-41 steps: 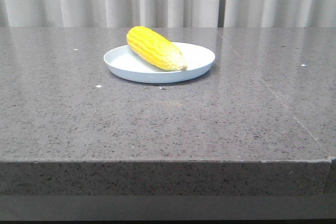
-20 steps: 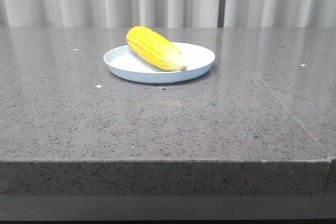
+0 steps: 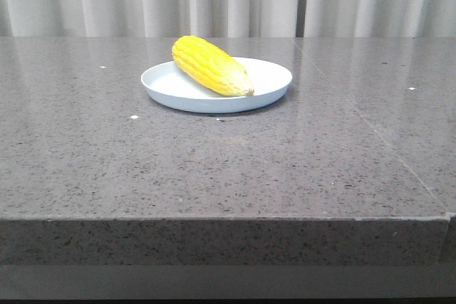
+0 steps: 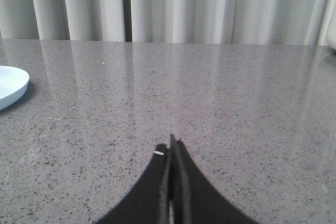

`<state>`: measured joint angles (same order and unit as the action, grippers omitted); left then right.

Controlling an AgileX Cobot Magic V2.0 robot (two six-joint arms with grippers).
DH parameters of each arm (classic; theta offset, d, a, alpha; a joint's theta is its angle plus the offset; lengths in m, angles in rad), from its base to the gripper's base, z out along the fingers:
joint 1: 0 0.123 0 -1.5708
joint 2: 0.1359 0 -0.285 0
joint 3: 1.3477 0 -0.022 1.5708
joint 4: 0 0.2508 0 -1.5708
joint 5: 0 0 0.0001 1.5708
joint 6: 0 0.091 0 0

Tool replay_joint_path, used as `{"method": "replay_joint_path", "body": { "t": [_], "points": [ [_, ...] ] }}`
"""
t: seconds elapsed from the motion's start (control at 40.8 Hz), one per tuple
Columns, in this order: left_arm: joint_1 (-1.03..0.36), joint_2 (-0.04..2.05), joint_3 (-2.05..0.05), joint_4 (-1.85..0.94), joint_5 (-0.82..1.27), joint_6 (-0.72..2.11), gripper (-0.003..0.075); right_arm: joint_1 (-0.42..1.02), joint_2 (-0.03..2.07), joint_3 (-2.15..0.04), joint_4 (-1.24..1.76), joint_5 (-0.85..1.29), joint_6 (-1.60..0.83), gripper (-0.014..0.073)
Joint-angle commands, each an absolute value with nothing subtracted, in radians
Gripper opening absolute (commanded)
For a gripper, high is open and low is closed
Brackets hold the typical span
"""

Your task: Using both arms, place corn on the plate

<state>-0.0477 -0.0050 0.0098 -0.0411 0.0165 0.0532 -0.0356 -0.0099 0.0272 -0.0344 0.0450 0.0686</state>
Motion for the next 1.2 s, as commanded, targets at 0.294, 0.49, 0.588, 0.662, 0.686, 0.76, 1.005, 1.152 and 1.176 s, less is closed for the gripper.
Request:
{"method": "replay_joint_path", "body": {
  "t": [0.294,0.49,0.588,0.662,0.686,0.76,1.005,1.152,1.176],
  "points": [
    [-0.044,-0.023,0.032,-0.050,-0.063,0.053,-0.0020,-0.032,-0.029,0.005,0.000,-0.055,0.064,-0.0087],
    [-0.044,-0.023,0.032,-0.050,-0.063,0.053,-0.0020,-0.006,-0.029,0.005,0.000,-0.060,0.087,-0.0087],
    [-0.044,-0.023,0.032,-0.050,-0.063,0.053,-0.0020,-0.007,-0.029,0.005,0.000,-0.064,0.098,-0.0087],
    [-0.044,-0.023,0.032,-0.050,-0.063,0.053,-0.0020,-0.007,-0.029,0.005,0.000,-0.064,0.118,-0.0087],
    [-0.044,-0.023,0.032,-0.050,-0.063,0.053,-0.0020,-0.007,-0.029,0.005,0.000,-0.064,0.118,-0.0087],
    [-0.044,-0.023,0.032,-0.050,-0.063,0.053,-0.0020,-0.007,-0.029,0.005,0.000,-0.063,0.118,-0.0087],
    [-0.044,-0.023,0.032,-0.050,-0.063,0.053,-0.0020,-0.007,-0.028,0.005,0.000,-0.062,0.118,-0.0087],
    [-0.044,-0.023,0.032,-0.050,-0.063,0.053,-0.0020,-0.007,-0.028,0.005,0.000,-0.062,0.118,-0.0087],
    [-0.044,-0.023,0.032,-0.050,-0.063,0.053,-0.0020,-0.007,-0.028,0.005,0.000,-0.062,0.118,-0.0087]
  ]
}}
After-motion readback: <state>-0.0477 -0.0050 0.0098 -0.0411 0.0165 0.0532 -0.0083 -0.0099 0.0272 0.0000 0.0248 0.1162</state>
